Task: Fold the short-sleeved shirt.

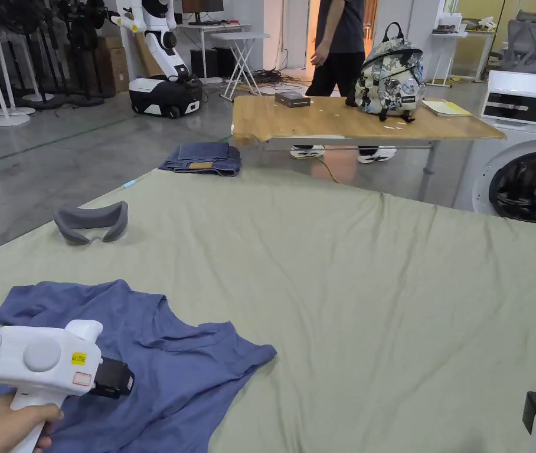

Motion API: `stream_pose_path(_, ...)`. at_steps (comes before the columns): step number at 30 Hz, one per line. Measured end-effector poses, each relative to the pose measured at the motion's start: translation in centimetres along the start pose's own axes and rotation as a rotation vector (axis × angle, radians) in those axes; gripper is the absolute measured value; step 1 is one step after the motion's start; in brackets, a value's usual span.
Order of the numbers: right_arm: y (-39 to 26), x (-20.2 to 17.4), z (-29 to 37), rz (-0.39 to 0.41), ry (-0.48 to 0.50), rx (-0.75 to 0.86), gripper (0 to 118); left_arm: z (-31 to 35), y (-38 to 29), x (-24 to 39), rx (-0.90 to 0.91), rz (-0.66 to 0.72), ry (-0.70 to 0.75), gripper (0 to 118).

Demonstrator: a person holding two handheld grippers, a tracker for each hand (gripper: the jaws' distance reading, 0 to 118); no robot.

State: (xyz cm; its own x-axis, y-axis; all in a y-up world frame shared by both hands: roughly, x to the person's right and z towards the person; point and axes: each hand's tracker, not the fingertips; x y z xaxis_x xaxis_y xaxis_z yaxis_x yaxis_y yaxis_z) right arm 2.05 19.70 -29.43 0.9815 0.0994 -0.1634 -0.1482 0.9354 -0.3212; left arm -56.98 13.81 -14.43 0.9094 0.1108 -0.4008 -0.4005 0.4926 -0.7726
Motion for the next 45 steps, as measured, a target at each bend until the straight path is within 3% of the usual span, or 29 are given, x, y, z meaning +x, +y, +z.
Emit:
stream_pose_path(3,-0.4,0.1,-0.2,0.002,-0.003,-0.011,0,-0.9,-0.1,1.0,-0.019,-0.061,0.044,70)
stream_pose_path(5,-0.6,0.1,-0.4,0.001,-0.004,-0.018,0,-0.5,-0.3,1.7,-0.008,-0.082,0.067,64)
stream_pose_path(7,-0.7,0.0,-0.4,0.002,-0.004,-0.022,0,-0.5,-0.5,2.3,0.007,-0.104,0.083,39)
stream_pose_path(9,-0.9,-0.2,-0.5,0.004,-0.003,-0.025,0,-1.3,-1.0,2.3,0.032,-0.159,0.106,0)
stream_pose_path(11,-1.1,-0.3,-0.6,0.007,0.000,-0.028,0,-1.7,-1.2,2.8,0.038,-0.207,0.185,0)
stream_pose_path(14,-1.2,-0.4,-0.7,0.013,0.004,-0.033,0,-1.5,-1.0,2.8,0.049,-0.183,0.150,0)
stream_pose_path(20,-0.9,-0.6,-0.6,0.017,0.005,-0.036,0,2.8,0.6,2.7,0.240,-0.064,0.059,0)
stream_pose_path(29,0.1,0.5,-0.5,-0.043,-0.017,0.000,0,9.8,5.9,6.3,0.444,-0.122,-0.019,0)
stream_pose_path(37,1.6,2.7,1.1,-0.082,-0.047,0.043,0,15.3,11.0,14.9,0.614,-0.234,-0.155,0)
stream_pose_path(45,1.5,5.9,2.4,-0.112,-0.094,0.068,0,17.6,14.2,28.7,0.647,-0.405,-0.339,0)
